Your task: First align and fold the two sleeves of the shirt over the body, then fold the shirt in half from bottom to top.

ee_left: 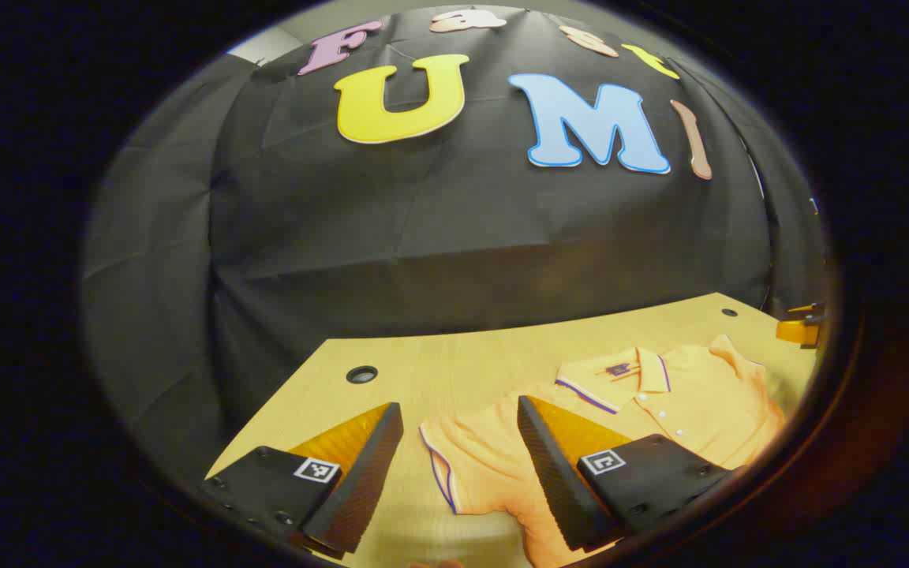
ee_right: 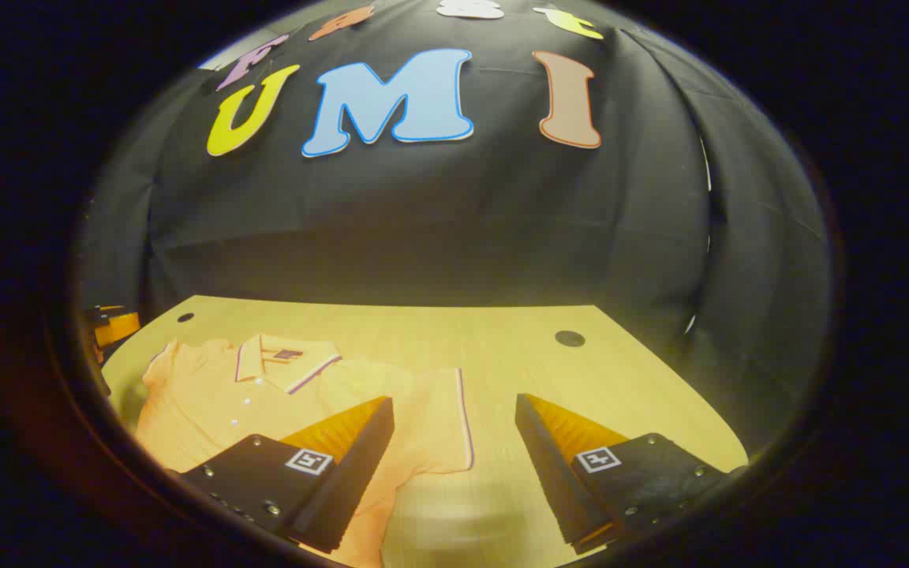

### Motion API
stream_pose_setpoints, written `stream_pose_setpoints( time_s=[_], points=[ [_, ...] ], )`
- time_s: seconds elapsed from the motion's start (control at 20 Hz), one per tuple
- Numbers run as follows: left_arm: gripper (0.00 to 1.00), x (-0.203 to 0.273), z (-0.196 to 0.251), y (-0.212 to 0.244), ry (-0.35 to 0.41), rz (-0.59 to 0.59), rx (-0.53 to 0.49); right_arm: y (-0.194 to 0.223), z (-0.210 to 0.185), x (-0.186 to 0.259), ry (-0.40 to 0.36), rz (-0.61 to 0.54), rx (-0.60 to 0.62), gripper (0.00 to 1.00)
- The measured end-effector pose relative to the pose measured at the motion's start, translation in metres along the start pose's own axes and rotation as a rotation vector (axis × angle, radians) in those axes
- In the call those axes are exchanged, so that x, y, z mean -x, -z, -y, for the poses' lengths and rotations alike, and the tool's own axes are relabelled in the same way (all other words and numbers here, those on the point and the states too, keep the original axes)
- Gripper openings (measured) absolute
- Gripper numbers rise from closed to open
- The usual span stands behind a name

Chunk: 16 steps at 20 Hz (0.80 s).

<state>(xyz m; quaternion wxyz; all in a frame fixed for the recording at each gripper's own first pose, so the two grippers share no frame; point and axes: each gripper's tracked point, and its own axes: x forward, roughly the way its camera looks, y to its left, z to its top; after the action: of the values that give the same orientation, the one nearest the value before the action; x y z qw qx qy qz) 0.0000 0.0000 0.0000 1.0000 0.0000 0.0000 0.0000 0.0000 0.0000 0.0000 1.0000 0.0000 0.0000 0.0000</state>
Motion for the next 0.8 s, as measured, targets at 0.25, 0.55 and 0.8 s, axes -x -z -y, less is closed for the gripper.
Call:
stream_pose_setpoints(
  time_s=[0.25, 0.55, 0.8],
  points=[
    [1.00, -0.008, 0.001, 0.010, -0.009, -0.019, 0.016, 0.008, 0.012, -0.007, 0.005, -0.034, -0.047, 0.96],
    [0.96, -0.013, -0.023, 0.021, -0.086, -0.026, -0.002, 0.019, 0.015, -0.022, -0.002, -0.037, -0.071, 0.96],
    [1.00, -0.019, -0.017, 0.027, -0.073, -0.042, -0.005, 0.009, 0.013, -0.025, -0.013, 0.039, -0.058, 0.96]
  ],
)
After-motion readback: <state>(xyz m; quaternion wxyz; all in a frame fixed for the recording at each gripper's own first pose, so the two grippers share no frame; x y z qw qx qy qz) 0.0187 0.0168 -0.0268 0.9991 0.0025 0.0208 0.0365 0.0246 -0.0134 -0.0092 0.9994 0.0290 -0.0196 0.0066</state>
